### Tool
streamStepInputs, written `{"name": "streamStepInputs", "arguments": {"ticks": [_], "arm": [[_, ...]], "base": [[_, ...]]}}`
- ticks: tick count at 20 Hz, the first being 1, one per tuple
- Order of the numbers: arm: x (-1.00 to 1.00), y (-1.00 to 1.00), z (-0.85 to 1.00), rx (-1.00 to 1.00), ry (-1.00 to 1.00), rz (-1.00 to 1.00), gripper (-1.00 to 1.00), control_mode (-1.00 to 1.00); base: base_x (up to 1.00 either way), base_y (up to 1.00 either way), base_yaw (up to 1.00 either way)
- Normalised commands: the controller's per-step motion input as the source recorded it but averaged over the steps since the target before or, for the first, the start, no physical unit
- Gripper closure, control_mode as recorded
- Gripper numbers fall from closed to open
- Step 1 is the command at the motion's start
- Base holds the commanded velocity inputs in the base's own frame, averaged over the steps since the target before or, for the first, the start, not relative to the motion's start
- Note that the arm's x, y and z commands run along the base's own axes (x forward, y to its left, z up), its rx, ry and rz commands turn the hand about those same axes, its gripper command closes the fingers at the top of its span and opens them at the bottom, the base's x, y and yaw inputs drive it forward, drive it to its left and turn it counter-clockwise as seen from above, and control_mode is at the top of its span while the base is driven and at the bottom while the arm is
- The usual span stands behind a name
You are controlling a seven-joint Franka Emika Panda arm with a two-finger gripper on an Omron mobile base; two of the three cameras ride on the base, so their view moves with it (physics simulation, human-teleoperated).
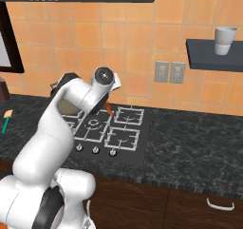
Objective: Put the avocado and carrot in the pot. Retrieve the spatula and lightly stir the vegetables in the pot.
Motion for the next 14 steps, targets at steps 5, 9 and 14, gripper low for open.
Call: {"name": "streamStepInputs", "arguments": {"ticks": [5, 9, 14], "arm": [[0.24, 0.96, 0.06, 0.27, -0.08, 0.09, 1.0, -1.0], [0.36, 0.98, 0.3, 0.22, -0.1, 0.12, 1.0, -1.0], [0.19, 0.51, 0.72, 0.14, -0.12, 0.03, 1.0, -1.0]], "base": [[0.0, 0.0, 0.0], [0.0, 0.0, 0.0], [0.0, 0.0, 0.0]]}}
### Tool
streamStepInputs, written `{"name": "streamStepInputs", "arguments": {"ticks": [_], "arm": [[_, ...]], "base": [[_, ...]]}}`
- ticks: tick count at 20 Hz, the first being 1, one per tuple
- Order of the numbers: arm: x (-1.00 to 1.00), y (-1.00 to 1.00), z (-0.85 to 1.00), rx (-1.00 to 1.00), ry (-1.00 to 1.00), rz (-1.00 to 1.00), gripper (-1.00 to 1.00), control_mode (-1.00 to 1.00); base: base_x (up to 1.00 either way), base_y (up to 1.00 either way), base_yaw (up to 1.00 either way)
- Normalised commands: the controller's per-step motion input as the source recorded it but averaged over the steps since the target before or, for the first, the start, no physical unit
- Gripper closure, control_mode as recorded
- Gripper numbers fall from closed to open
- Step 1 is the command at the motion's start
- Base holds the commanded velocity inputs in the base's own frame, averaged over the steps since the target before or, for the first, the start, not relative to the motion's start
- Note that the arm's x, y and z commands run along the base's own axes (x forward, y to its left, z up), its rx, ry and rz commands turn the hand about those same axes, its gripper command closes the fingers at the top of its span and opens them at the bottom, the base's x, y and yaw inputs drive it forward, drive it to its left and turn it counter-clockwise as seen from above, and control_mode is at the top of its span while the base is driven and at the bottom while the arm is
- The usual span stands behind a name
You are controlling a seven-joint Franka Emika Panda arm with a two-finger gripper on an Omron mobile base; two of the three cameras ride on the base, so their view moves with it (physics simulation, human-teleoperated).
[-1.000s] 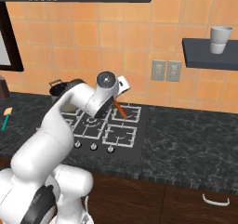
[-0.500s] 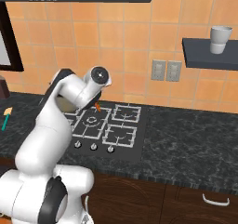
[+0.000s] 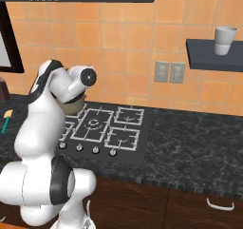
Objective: Put the avocado and carrot in the pot. Retrieve the spatula and lightly stir the vegetables in the pot.
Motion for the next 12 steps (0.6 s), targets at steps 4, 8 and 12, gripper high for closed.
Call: {"name": "streamStepInputs", "arguments": {"ticks": [4, 8, 12], "arm": [[0.36, 0.44, 0.23, 0.11, -0.03, 0.08, 1.0, -1.0], [0.39, 0.58, -0.15, 0.09, 0.0, 0.1, 1.0, -1.0], [0.69, 0.4, -0.65, 0.03, 0.01, 0.11, 1.0, -1.0]], "base": [[0.0, 0.0, 0.0], [0.0, 0.0, 0.0], [0.0, 0.0, 0.0]]}}
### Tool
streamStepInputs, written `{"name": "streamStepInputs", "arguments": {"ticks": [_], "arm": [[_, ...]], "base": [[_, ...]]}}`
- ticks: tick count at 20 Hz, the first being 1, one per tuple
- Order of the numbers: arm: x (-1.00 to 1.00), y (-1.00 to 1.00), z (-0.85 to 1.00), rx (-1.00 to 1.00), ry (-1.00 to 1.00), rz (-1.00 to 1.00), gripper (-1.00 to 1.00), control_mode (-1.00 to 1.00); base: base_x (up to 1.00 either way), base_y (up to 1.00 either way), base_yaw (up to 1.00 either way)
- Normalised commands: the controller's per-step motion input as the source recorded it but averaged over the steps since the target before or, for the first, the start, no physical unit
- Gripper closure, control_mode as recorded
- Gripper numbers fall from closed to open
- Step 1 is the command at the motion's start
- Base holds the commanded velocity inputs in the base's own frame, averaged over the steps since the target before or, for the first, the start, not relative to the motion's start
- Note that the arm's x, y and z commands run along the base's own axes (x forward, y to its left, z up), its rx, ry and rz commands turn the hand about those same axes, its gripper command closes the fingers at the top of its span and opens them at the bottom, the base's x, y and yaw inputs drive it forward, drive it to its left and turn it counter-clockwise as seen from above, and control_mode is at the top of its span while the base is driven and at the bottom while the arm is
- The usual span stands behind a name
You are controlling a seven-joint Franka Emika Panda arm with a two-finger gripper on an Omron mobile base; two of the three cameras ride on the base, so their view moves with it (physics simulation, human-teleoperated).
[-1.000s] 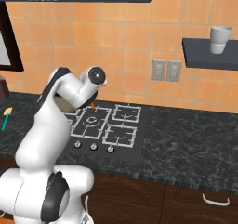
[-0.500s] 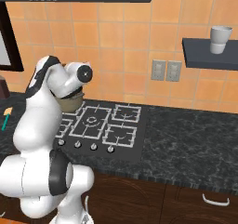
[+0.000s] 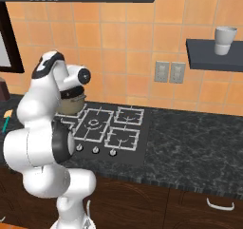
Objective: Put the avocado and carrot in the pot. Retrieve the spatula and lightly stir the vegetables in the pot.
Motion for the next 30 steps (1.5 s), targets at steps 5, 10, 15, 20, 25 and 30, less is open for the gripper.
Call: {"name": "streamStepInputs", "arguments": {"ticks": [5, 10, 15, 20, 25, 30], "arm": [[0.59, 0.3, -0.13, 0.0, -0.08, 0.08, 1.0, -1.0], [0.64, 0.33, -0.69, 0.0, 0.0, 0.08, 1.0, -1.0], [0.33, 0.0, -0.31, -0.01, 0.0, 0.0, 1.0, -1.0], [0.38, 0.04, -0.22, -0.06, -0.01, 0.0, 1.0, -1.0], [0.46, 0.27, 0.0, -0.01, -0.03, 0.0, 1.0, -1.0], [0.02, 0.05, 0.05, 0.0, -0.01, 0.0, 1.0, -1.0]], "base": [[0.0, 0.0, 0.0], [0.0, 0.0, 0.0], [0.0, 0.0, 0.0], [0.0, 0.0, 0.0], [0.0, 0.0, 0.0], [0.0, 0.0, 0.0]]}}
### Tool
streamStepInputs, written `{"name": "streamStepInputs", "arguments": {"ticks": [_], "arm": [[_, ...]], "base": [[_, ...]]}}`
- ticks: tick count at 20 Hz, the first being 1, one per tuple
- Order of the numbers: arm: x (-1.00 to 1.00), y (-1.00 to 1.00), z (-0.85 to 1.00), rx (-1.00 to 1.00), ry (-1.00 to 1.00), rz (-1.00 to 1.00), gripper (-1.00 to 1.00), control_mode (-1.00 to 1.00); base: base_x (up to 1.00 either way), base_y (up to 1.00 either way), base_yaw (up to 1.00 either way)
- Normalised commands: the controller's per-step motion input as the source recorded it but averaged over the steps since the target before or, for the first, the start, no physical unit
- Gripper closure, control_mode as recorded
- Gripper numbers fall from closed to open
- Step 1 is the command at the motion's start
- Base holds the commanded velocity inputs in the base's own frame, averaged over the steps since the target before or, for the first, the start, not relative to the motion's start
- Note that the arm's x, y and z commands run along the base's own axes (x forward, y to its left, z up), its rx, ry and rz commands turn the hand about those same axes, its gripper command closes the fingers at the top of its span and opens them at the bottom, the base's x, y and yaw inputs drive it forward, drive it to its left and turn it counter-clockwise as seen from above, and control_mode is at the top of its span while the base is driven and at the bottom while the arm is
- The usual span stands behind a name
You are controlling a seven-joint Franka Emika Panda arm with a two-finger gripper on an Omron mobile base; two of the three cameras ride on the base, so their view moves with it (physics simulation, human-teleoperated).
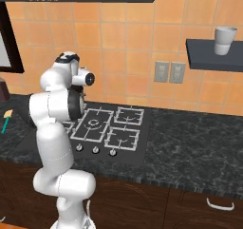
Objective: Put the avocado and carrot in the pot. Retrieve the spatula and lightly stir the vegetables in the pot.
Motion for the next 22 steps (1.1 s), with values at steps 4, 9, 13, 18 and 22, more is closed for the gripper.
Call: {"name": "streamStepInputs", "arguments": {"ticks": [4, 9, 13, 18, 22], "arm": [[0.66, 0.01, -0.43, 0.0, 0.0, 0.0, 1.0, -1.0], [0.53, 0.03, -0.4, 0.0, 0.0, 0.02, 1.0, -1.0], [0.46, 0.0, -0.53, 0.0, 0.0, 0.05, 1.0, -1.0], [0.35, 0.0, -0.41, 0.0, 0.0, 0.07, 1.0, -1.0], [0.22, -0.06, -0.16, 0.0, 0.0, 0.08, 1.0, -1.0]], "base": [[0.0, 0.0, 0.0], [0.0, 0.0, 0.0], [0.0, 0.0, 0.0], [0.0, 0.0, 0.0], [0.0, 0.0, 0.0]]}}
